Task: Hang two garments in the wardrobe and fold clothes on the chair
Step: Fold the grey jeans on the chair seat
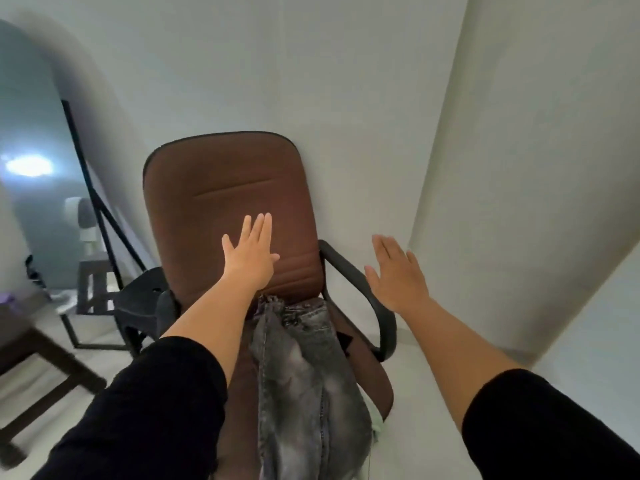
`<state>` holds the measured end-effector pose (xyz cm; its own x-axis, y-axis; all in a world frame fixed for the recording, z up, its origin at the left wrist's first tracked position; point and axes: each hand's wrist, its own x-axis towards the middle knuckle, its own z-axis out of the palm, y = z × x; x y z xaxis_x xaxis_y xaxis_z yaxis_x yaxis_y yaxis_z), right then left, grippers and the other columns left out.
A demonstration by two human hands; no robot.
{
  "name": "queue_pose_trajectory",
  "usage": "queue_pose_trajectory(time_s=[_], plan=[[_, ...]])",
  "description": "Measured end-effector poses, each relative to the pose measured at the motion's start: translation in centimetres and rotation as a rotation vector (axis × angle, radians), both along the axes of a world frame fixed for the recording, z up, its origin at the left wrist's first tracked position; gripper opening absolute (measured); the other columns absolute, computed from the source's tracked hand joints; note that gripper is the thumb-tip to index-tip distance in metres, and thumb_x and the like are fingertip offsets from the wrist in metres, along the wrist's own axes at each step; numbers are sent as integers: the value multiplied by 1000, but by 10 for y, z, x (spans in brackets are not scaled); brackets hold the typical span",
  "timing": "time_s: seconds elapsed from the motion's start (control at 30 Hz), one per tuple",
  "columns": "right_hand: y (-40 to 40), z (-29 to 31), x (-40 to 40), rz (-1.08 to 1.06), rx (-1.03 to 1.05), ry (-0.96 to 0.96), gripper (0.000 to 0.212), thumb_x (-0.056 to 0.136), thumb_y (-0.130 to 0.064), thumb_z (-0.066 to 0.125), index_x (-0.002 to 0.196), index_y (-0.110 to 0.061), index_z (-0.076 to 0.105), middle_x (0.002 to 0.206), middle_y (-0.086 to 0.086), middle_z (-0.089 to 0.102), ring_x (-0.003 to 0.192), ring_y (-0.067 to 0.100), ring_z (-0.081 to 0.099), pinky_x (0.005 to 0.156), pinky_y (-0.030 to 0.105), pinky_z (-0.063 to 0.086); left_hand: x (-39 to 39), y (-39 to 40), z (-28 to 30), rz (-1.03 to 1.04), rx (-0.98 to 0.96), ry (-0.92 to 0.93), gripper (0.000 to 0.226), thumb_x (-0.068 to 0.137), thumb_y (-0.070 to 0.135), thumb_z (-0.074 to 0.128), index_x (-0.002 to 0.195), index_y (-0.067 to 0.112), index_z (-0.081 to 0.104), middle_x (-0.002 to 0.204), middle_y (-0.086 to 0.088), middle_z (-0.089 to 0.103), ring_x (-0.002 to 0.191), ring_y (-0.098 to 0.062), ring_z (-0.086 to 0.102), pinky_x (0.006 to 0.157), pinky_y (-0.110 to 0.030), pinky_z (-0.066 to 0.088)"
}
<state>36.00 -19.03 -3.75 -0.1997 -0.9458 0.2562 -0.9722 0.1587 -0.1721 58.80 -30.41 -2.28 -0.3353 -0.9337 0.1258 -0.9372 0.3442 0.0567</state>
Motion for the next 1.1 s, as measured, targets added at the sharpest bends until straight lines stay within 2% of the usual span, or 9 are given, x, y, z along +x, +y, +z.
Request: queue_pose_trajectory(time_s=[0.27, 0.53, 0.73, 0.8, 0.87, 0.97, 1.1], plan=[[-80, -60, 51, 113, 147, -44, 61, 100, -35, 31, 151, -15, 6, 159, 2, 9, 147, 18, 5, 119, 44, 12, 49, -46, -65, 69, 204, -28, 73, 100, 33, 35, 148, 18, -17, 158, 3, -16, 144, -19, -18, 113, -57, 3], [-161, -136, 33, 174, 321, -69, 60, 100, -36, 29, 151, -15, 7, 159, 1, 10, 147, 18, 6, 118, 43, 12, 28, -99, -148, 126, 419, -20, 74, 99, 36, 37, 148, 18, -17, 158, 4, -16, 144, -18, -17, 114, -56, 4], [-239, -222, 4, 202, 466, -86, 60, 100, -37, 29, 151, -16, 7, 159, 0, 10, 146, 17, 8, 116, 42, 14, -3, -168, -220, 215, 547, -30, 71, 99, 41, 34, 149, 19, -12, 159, 5, -11, 146, -17, -11, 115, -53, 9], [-257, -251, -3, 190, 528, -95, 61, 100, -38, 28, 152, -16, 5, 159, 0, 8, 147, 17, 5, 117, 42, 14, -15, -188, -244, 273, 586, -68, 67, 99, 46, 28, 151, 18, -4, 159, 3, -3, 147, -19, -4, 114, -51, 16], [-276, -285, -11, 171, 585, -118, 61, 100, -39, 28, 152, -16, 4, 159, 0, 7, 147, 17, 3, 117, 42, 14, -28, -209, -271, 353, 616, -86, 65, 98, 51, 23, 151, 17, 8, 158, -3, 15, 145, -24, 15, 111, -48, 25], [-298, -331, -21, 151, 653, -166, 61, 100, -39, 28, 152, -16, 4, 159, 1, 8, 147, 18, 4, 117, 43, 15, -44, -232, -306, 462, 679, -60, 69, 95, 59, 21, 148, 16, 22, 140, -10, 45, 125, -31, 45, 100, -46, 38], [-317, -376, -31, 99, 695, -229, 62, 100, -41, 30, 152, -17, 6, 159, 3, 9, 147, 20, 5, 116, 46, 15, -59, -253, -342, 544, 664, -20, 70, 91, 66, 24, 131, 12, 43, 118, -13, 58, 106, -33, 57, 86, -42, 46]])
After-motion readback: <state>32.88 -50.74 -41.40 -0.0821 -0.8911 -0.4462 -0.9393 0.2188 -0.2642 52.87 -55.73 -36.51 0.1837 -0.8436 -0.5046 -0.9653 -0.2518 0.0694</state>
